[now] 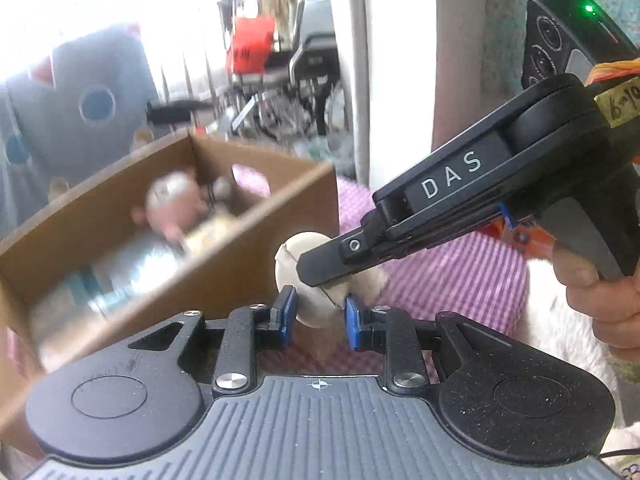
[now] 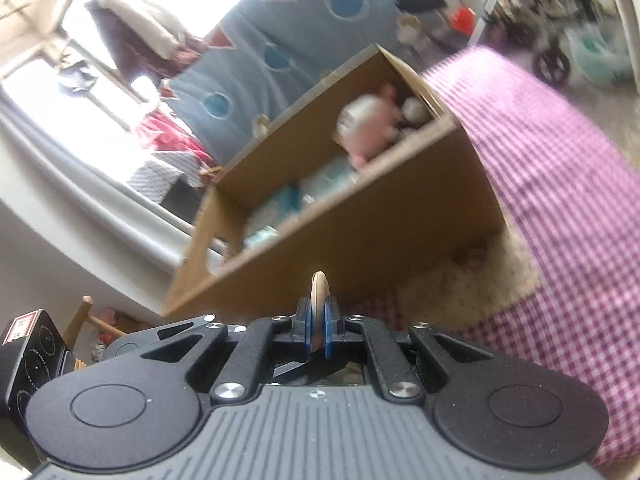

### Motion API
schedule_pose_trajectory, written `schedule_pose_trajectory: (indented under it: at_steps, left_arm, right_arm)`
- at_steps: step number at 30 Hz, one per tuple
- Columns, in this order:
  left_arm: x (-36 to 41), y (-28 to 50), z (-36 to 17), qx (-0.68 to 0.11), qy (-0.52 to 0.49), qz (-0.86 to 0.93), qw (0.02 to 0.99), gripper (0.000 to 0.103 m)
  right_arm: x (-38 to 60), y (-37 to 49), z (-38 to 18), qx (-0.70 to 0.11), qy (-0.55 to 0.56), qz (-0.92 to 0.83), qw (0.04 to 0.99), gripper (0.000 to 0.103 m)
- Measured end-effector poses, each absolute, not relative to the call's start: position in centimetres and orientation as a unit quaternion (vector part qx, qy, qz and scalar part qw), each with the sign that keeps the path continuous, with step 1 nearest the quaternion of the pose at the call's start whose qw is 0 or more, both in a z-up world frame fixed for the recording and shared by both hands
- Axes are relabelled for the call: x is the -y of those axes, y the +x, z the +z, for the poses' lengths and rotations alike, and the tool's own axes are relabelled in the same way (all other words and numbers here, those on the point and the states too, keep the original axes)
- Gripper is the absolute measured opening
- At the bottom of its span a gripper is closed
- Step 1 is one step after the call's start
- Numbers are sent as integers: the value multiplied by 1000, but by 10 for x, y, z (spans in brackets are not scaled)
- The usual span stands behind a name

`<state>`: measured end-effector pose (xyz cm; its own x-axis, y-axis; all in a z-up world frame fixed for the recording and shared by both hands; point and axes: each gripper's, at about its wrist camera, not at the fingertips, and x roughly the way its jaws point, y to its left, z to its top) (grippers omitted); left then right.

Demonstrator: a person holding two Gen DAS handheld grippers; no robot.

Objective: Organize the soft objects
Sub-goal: 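Grasp the round beige sponge with the right gripper and lift it, then carry the sponge into the box and open the right gripper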

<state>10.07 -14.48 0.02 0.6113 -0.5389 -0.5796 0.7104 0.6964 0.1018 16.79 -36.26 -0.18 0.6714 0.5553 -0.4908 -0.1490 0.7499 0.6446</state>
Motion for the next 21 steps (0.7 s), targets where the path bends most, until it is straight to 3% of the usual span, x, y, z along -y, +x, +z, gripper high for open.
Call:
schedule_pose_trajectory:
  at_steps: [9, 21]
  left_arm:
    - [154, 133, 48, -222, 173, -345, 895, 25]
    - [199, 280, 21, -368, 111, -368, 847, 25]
  right_arm:
    - [357, 203, 62, -309, 219, 239, 894, 7]
    - [379, 345, 44, -421, 172, 191, 870, 7]
